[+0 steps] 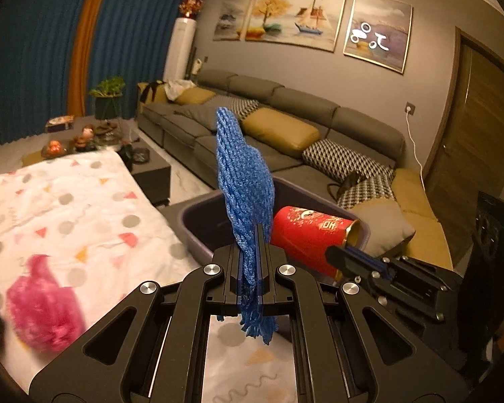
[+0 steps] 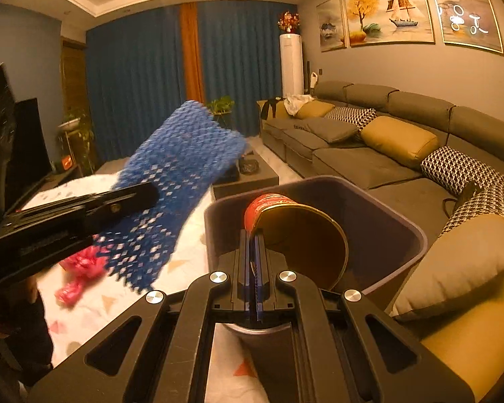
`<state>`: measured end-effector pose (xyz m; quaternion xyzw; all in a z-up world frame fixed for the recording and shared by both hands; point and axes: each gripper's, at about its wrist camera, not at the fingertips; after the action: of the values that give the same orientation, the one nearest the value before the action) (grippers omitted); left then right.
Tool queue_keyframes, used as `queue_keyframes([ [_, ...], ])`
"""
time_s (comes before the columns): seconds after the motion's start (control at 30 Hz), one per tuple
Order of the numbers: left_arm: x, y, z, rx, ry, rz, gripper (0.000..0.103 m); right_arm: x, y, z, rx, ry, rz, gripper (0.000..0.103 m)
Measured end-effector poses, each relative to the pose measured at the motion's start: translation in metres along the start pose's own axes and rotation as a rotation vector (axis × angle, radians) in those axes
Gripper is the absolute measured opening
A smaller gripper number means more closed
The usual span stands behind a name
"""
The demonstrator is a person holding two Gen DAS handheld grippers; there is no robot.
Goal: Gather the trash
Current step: 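Carry the blue net and red can over the grey bin, then open the left and right grippers to drop the net and can into the bin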
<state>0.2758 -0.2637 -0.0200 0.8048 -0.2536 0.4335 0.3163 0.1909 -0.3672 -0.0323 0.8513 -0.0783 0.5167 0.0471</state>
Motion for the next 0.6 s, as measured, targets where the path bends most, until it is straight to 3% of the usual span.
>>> queue_keyframes([
  [0.6, -0.003, -0.008, 0.073, -0.061, -0.104, -0.064, 0.005, -0.018, 0.009, 0.018, 0.010, -0.081, -0.004, 0.004],
])
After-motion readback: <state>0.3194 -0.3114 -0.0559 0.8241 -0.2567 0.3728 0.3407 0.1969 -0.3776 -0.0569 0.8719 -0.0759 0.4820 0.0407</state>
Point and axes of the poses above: each gripper's, at about its wrist camera, not at the fingertips, and z roughly the way its jaws point, y to its right, x to its top, and after that the axes turned 8 degrees about -x, right-handed
